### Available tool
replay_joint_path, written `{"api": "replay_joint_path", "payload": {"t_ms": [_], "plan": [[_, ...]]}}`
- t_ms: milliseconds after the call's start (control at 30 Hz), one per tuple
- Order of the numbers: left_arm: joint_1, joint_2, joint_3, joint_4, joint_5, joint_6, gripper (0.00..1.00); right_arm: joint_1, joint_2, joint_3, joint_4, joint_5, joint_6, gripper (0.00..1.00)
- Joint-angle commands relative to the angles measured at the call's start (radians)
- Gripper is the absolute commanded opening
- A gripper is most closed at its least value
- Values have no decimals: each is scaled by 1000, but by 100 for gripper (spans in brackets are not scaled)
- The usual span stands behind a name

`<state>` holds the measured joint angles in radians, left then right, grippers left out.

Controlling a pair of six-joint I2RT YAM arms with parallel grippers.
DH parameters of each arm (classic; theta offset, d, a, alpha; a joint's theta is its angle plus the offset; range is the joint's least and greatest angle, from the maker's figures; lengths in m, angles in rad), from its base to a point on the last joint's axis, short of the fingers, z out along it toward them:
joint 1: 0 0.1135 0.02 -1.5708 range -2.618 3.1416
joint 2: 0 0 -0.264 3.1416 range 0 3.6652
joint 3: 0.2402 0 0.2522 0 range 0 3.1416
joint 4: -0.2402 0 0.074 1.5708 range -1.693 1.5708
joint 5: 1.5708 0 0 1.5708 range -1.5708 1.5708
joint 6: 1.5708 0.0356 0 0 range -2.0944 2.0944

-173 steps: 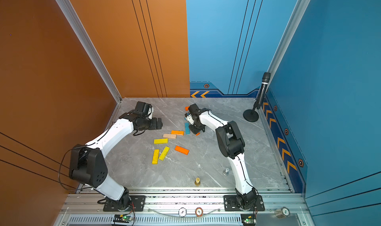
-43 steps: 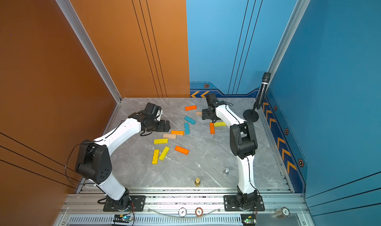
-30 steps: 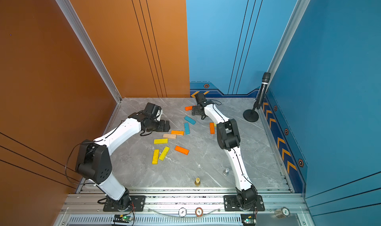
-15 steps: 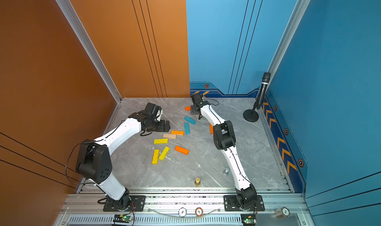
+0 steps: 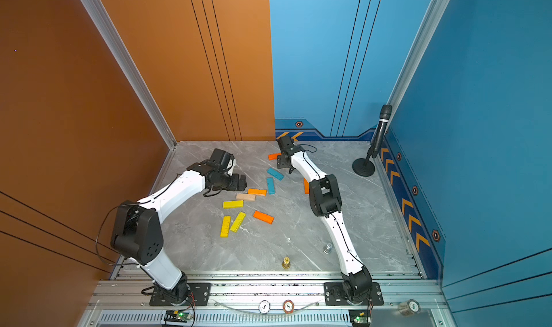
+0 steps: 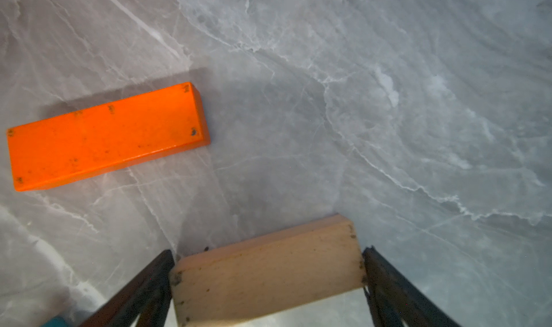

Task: Assemble the number 6 with building blocks
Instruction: Move the building block to the center of the board.

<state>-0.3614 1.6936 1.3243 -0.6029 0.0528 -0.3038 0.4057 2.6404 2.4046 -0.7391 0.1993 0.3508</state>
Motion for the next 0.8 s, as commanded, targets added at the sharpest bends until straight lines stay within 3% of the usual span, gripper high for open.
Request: {"api": "replay_joint_path", "payload": {"t_ms": [0, 633, 767], "plan": [[-4, -3, 28, -24, -4, 11, 98, 6, -24, -53, -72, -73, -44, 88], [1, -42, 20, -23, 4, 5, 98, 105, -316, -486, -75, -68, -147, 89], [1, -48, 19, -23, 3, 3, 98, 156, -362, -536, -75, -80, -176, 94]]}}
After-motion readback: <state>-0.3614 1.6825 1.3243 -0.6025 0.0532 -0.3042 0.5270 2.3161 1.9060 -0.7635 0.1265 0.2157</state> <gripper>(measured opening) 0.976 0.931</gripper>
